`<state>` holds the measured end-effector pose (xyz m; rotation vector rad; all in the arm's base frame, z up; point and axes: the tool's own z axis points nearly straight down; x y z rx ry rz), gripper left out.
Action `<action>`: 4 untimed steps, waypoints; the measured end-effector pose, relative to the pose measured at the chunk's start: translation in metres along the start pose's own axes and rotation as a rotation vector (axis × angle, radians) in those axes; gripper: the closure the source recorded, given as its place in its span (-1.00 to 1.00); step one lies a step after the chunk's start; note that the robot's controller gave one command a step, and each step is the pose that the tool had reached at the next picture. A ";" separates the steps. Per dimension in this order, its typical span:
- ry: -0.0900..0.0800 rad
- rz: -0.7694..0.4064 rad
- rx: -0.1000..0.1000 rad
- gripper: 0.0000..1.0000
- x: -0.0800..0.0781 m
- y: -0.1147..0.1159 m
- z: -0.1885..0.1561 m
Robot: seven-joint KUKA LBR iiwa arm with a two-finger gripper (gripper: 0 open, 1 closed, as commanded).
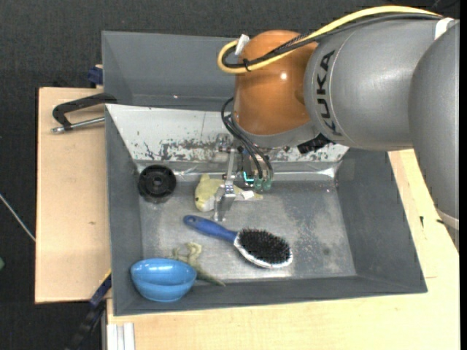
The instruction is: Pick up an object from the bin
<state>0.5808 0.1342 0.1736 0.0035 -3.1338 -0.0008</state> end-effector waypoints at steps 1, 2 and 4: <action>-0.023 -0.053 -0.001 -1.00 -0.023 -0.029 0.084; -0.012 -0.047 -0.005 -1.00 -0.024 -0.043 0.100; -0.011 -0.049 -0.002 -1.00 -0.025 -0.040 0.097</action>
Offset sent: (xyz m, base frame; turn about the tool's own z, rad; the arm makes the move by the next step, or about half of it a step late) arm 0.0188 -0.0338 -0.1036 -0.0538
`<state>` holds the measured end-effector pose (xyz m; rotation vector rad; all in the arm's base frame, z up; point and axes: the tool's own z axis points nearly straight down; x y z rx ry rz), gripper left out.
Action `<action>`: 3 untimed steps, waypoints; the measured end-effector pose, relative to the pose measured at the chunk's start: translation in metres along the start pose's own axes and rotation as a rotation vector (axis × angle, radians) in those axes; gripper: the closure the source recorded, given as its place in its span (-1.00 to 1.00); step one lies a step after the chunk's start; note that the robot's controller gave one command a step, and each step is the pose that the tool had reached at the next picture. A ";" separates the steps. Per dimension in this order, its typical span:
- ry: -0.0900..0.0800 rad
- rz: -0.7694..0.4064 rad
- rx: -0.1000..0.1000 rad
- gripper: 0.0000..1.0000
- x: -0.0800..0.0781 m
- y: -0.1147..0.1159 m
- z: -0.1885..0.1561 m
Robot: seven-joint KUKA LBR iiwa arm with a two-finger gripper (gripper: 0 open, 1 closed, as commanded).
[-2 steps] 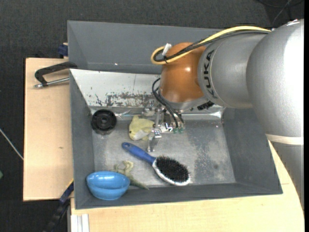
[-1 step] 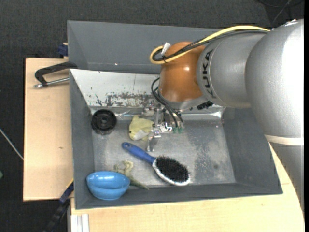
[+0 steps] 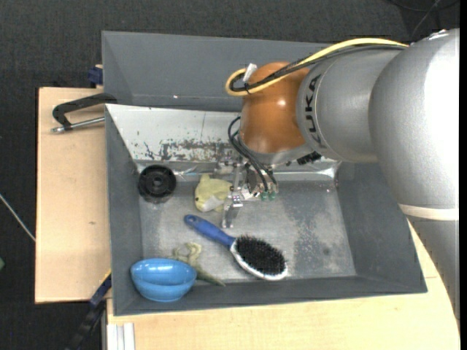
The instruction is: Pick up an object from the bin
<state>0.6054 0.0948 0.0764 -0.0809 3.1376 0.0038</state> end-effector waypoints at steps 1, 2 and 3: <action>-0.002 0.001 0.000 -1.00 -0.001 0.001 -0.001; -0.003 0.001 0.000 1.00 -0.002 0.001 -0.001; -0.005 0.001 0.000 1.00 -0.003 0.002 -0.013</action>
Offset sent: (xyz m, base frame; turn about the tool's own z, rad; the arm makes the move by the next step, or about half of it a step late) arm 0.0000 0.0000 0.0000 0.0000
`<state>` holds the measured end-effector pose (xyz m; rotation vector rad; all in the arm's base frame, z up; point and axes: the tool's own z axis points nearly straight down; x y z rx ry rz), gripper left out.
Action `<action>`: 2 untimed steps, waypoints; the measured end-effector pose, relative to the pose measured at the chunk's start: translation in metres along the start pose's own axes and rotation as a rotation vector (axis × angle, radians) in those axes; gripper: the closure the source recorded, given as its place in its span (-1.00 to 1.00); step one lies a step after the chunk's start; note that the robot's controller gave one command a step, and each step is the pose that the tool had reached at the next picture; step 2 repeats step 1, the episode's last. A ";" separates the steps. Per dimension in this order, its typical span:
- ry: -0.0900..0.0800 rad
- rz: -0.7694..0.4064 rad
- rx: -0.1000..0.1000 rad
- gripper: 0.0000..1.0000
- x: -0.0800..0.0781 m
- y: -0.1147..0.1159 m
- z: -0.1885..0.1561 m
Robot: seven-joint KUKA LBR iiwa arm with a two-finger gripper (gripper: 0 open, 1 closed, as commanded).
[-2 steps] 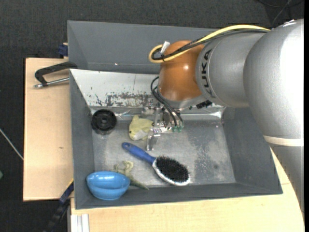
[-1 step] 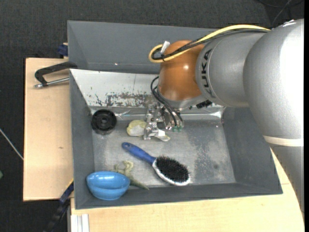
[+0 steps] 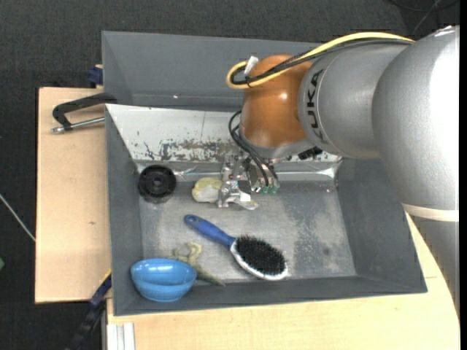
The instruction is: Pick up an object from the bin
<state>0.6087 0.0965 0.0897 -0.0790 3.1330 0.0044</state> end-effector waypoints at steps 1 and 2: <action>-0.008 0.000 0.000 1.00 -0.004 0.001 -0.088; -0.008 0.000 0.000 1.00 -0.004 0.001 -0.088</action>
Offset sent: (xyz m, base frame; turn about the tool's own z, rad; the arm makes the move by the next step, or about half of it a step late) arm -0.0001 0.0001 0.0814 0.0000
